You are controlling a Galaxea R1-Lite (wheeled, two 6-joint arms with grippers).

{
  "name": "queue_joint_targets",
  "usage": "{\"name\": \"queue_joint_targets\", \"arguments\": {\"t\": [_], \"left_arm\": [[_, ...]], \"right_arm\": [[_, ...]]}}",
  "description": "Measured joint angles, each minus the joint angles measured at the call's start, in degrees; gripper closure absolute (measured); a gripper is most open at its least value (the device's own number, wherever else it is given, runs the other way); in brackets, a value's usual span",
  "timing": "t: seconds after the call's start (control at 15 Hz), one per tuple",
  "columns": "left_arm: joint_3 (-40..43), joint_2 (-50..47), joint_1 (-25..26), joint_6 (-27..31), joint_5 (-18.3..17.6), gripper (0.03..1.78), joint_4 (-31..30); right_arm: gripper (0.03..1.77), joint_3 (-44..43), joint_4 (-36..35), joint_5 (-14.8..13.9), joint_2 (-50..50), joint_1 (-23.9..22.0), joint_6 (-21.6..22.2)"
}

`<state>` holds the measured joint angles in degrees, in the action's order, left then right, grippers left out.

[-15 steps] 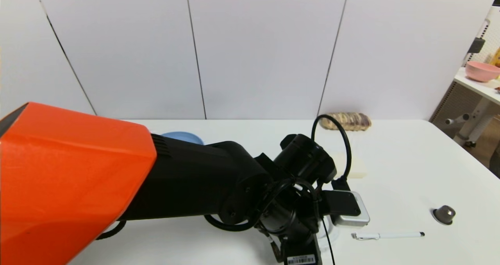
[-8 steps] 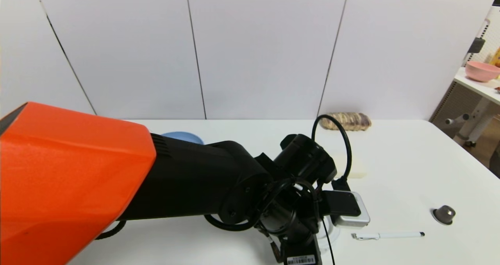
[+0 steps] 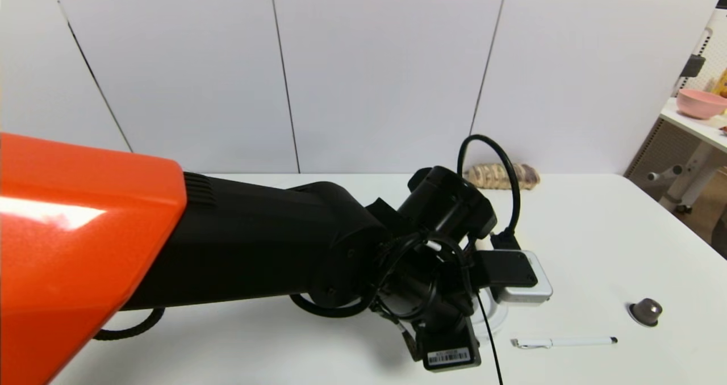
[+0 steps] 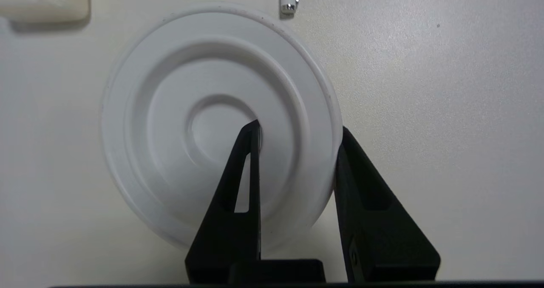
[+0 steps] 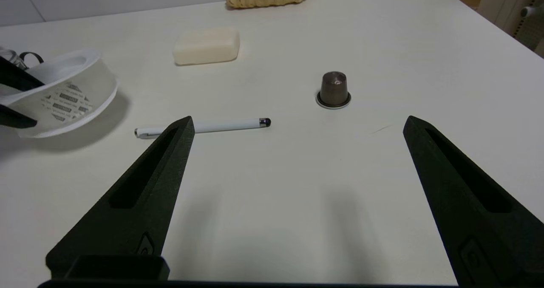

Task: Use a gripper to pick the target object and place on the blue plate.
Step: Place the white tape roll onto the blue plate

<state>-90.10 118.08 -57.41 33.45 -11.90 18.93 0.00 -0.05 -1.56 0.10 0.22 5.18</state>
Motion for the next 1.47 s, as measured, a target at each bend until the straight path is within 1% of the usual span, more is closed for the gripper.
{"name": "queue_joint_targets", "arguments": {"t": [0.2,0.33,0.53,0.73,0.93,1.13,1.47], "left_arm": [[-3.8,-0.9,1.2,0.4,0.1,1.3,0.0],[-7.3,-1.7,3.4,0.7,0.2,1.3,0.1],[-11.8,-3.3,8.8,0.9,1.4,1.3,0.0],[-12.8,-5.0,15.8,0.9,1.7,1.3,0.0],[-11.3,-6.6,24.4,1.8,1.6,1.3,0.0],[-6.4,-8.4,32.6,2.9,1.6,1.3,0.0],[5.2,-10.8,41.2,3.0,1.5,1.3,0.0]], "right_arm": [[0.1,0.0,0.0,0.0,0.0,0.0,0.0],[0.1,0.0,0.0,0.0,0.0,0.0,0.0],[0.1,0.0,0.0,0.0,0.0,0.0,0.0],[0.1,0.0,0.0,0.0,0.0,0.0,0.0],[0.1,0.0,0.0,0.0,0.0,0.0,0.0],[0.1,0.0,0.0,0.0,0.0,0.0,0.0],[0.1,0.0,0.0,0.0,0.0,0.0,0.0]]}}
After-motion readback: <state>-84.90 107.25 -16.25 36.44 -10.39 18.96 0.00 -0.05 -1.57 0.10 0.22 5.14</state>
